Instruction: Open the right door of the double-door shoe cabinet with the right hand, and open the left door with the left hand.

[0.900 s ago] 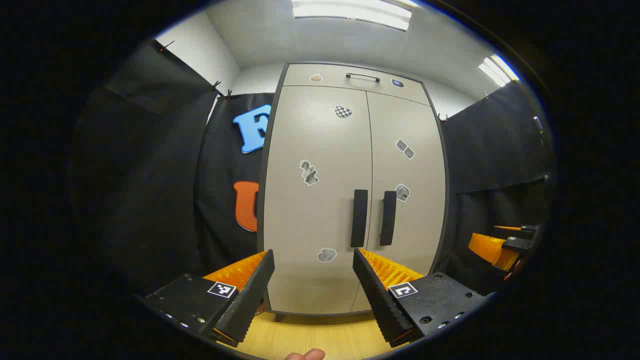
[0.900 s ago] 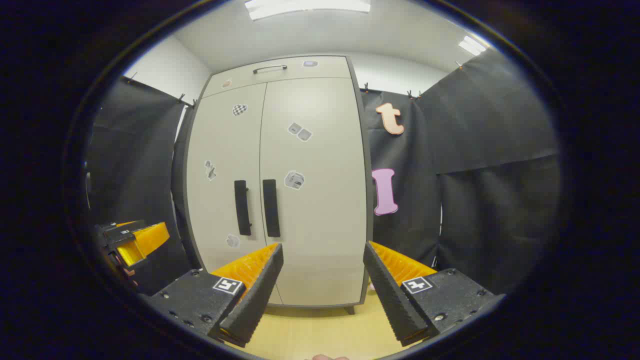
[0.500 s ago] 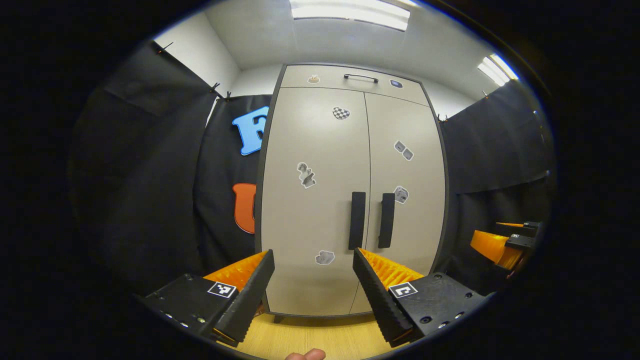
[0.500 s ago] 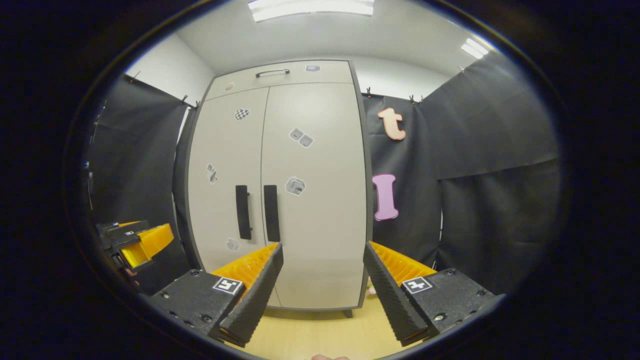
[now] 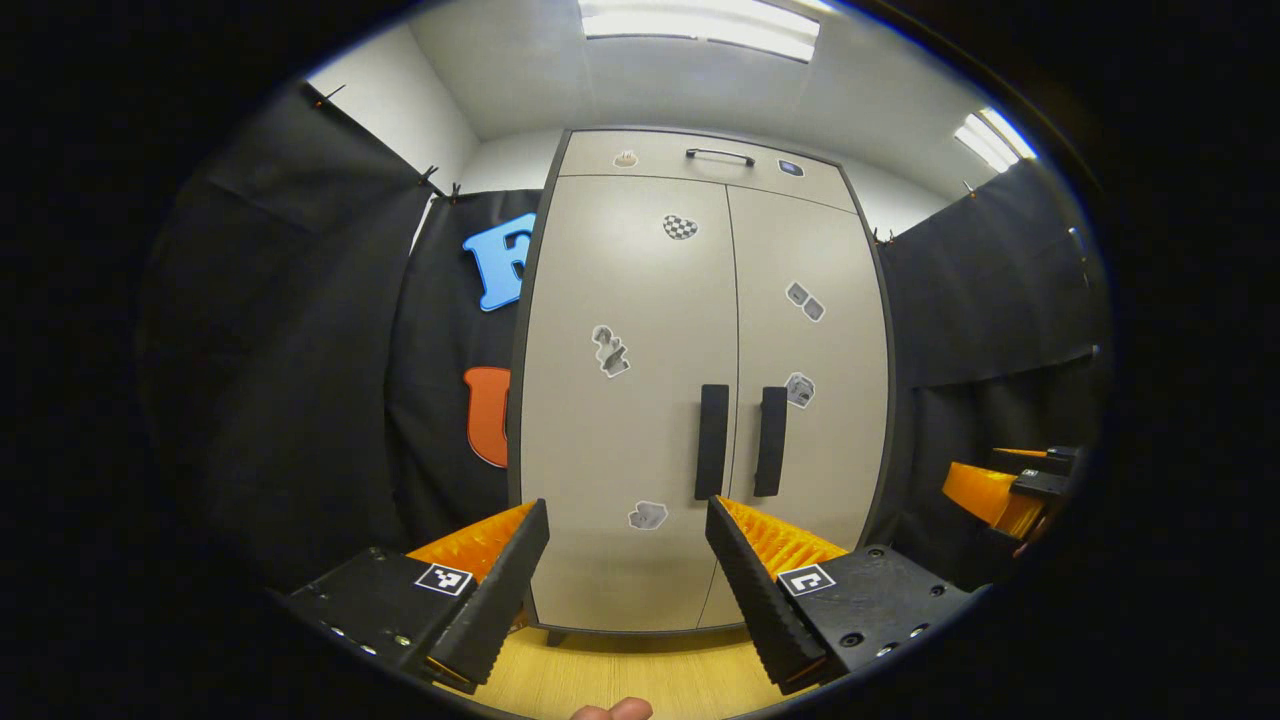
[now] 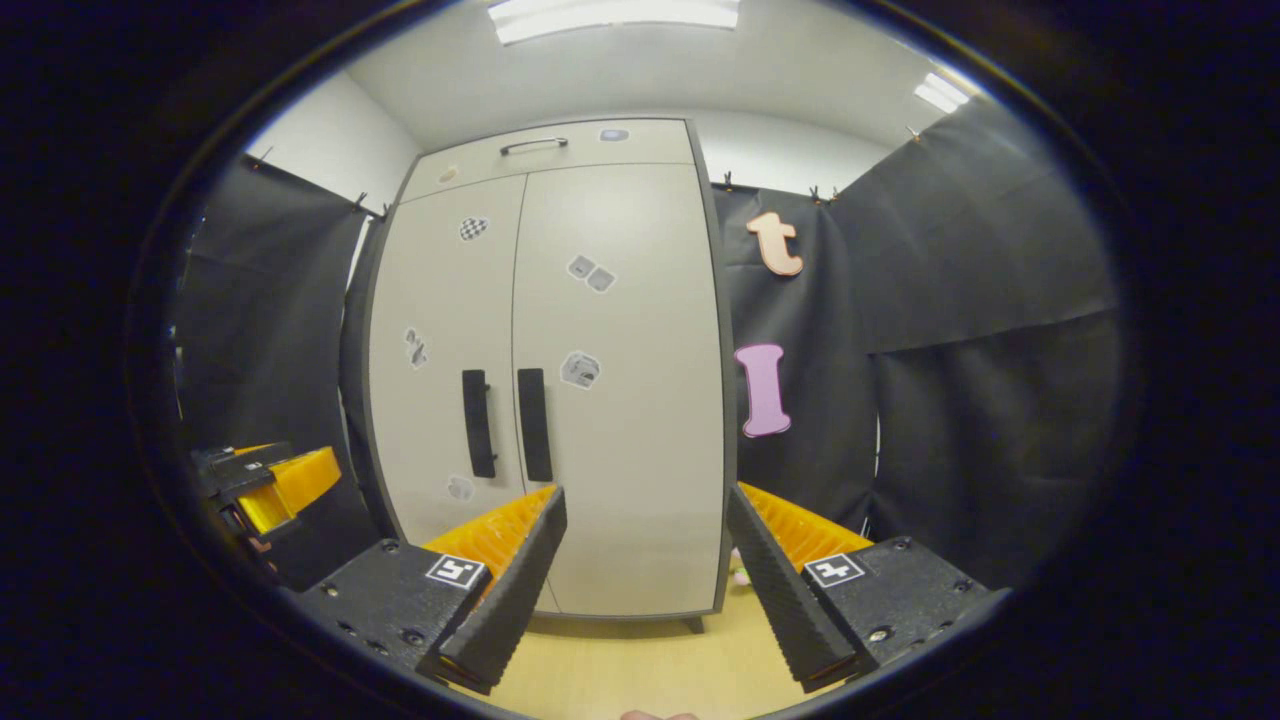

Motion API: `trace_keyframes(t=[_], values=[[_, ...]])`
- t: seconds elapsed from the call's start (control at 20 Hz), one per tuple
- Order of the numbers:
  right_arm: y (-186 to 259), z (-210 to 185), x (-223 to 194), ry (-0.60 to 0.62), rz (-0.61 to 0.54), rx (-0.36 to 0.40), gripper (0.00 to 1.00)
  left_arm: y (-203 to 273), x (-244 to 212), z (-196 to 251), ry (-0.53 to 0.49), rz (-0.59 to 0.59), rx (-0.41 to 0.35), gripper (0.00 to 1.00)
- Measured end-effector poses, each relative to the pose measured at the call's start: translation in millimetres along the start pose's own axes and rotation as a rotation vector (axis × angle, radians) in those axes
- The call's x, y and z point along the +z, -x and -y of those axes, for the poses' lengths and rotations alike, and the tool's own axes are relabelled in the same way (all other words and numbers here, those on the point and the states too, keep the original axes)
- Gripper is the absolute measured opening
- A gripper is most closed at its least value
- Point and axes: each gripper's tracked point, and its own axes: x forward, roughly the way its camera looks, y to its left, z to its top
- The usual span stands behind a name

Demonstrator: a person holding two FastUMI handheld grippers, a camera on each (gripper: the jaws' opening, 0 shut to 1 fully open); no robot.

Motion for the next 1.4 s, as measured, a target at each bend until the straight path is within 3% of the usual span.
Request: trace_keyframes(t=[0.5,0.8,1.1,1.4], values=[[-26,-24,8,0.007,0.007,0.03,1.0,5,-1,-5,-0.005,0.001,-0.015,0.95],[-90,-59,23,0.018,0.032,0.08,1.0,13,-5,-9,-0.008,-0.005,-0.033,0.95],[-165,-95,5,0.006,-0.037,0.113,1.0,18,-9,-28,-0.012,-0.014,-0.019,0.95],[-194,-111,-5,-0.028,-0.059,0.121,1.0,15,-15,-55,0.01,-0.032,0.023,0.95]])
